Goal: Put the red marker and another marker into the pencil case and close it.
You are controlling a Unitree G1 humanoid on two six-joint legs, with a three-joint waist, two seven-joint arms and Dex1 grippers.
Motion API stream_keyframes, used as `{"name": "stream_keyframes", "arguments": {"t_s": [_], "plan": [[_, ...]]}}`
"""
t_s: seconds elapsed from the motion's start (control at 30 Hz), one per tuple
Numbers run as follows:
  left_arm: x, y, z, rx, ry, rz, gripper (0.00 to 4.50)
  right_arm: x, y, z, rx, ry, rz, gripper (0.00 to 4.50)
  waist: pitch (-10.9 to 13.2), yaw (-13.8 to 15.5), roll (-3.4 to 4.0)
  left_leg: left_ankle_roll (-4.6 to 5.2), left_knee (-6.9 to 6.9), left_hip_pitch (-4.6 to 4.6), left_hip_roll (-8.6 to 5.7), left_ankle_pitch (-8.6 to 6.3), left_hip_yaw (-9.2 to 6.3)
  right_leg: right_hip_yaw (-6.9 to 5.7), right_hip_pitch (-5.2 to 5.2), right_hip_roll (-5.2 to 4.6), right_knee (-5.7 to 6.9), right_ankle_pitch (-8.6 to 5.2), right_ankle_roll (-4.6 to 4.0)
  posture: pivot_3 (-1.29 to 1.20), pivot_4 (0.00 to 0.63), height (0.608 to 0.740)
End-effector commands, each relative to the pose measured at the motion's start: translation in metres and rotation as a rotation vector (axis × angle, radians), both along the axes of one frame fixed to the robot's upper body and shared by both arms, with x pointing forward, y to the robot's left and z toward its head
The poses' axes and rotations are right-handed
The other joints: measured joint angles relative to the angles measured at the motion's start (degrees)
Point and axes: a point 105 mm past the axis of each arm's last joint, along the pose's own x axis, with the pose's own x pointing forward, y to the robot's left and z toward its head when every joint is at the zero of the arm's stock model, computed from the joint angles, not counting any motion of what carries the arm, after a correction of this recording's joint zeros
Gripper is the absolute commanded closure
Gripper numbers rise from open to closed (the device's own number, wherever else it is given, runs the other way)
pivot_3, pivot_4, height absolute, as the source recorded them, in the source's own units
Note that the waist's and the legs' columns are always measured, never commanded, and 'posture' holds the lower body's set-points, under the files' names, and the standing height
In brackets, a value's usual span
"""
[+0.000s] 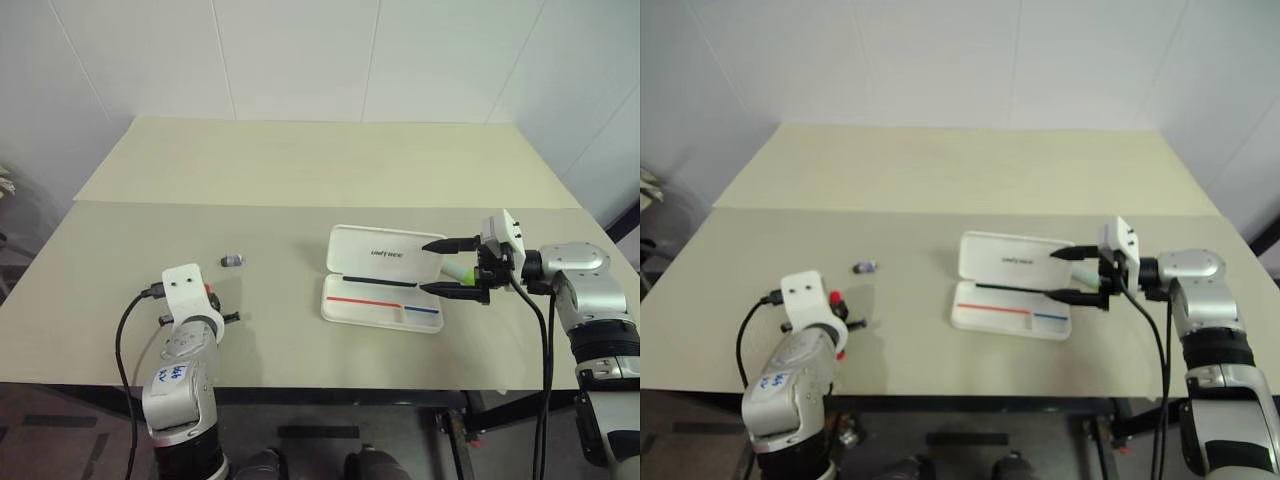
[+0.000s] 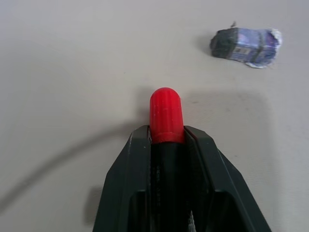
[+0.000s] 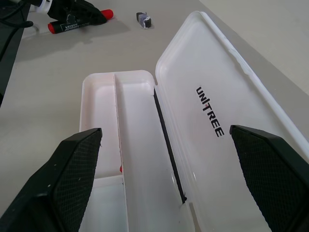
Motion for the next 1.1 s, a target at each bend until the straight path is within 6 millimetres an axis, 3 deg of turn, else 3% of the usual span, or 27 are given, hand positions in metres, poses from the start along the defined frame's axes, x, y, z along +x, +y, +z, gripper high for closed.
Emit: {"name": "stream_keyframes", "arguments": {"t_s": [0.03,0.17,0.37,0.6,0.83,0.93,1.1], "plan": [[0.016,-0.033,0.024,0.028,-0.090,-0.263,3.90,0.000,-0.006,0.017,0.016,-0.076,-0.016,0.00,0.0,0.1,0.00,0.01,0.00,0.00,-0.02,0.00,-0.03,-0.02,0.00,-0.01,0.04,0.02,-0.02,0.00,0.150,0.740],[0.021,-0.057,0.045,0.091,-0.107,-0.558,3.90,-0.001,-0.009,0.020,0.024,-0.088,-0.024,0.00,0.0,-0.3,-0.01,0.00,-0.01,-0.05,0.01,0.02,-0.06,-0.09,0.01,-0.02,-0.05,0.18,-0.09,0.00,0.150,0.740],[0.022,-0.068,0.069,0.148,-0.150,-0.844,3.90,-0.010,-0.016,0.020,0.033,-0.091,-0.031,0.00,0.0,-0.4,0.04,-0.18,-0.31,-0.02,0.16,0.25,0.04,-0.05,-0.07,0.10,-0.23,0.07,-0.25,0.00,0.150,0.740],[0.012,-0.099,0.103,0.148,-0.265,-1.238,3.90,-0.020,-0.024,0.021,0.069,-0.086,-0.076,0.00,0.1,-0.1,0.06,-0.21,-0.30,-0.06,0.20,0.18,0.03,-0.06,-0.11,0.14,-0.22,-0.09,-0.35,0.00,0.150,0.740],[0.002,-0.134,0.095,0.231,-0.213,-1.611,3.90,-0.033,-0.029,0.018,0.085,-0.101,-0.134,0.00,0.1,-0.2,0.07,-0.17,-0.27,-0.04,0.16,0.18,0.06,-0.03,-0.09,0.11,-0.19,-0.08,-0.31,0.00,0.150,0.740],[0.004,-0.154,0.097,0.353,-0.302,-1.751,3.90,-0.040,-0.035,0.018,0.084,-0.112,-0.161,0.00,0.1,-0.1,0.08,-0.16,-0.25,-0.05,0.16,0.19,0.05,-0.01,-0.10,0.13,-0.19,-0.09,-0.30,0.00,0.150,0.740],[0.007,-0.182,0.092,0.399,-0.332,-1.871,3.90,-0.056,-0.043,0.016,0.082,-0.113,-0.202,0.00,0.1,0.0,0.08,0.02,-0.20,-0.07,0.11,0.13,0.10,0.05,-0.10,0.09,-0.22,-0.10,-0.27,0.00,0.150,0.740]]}}
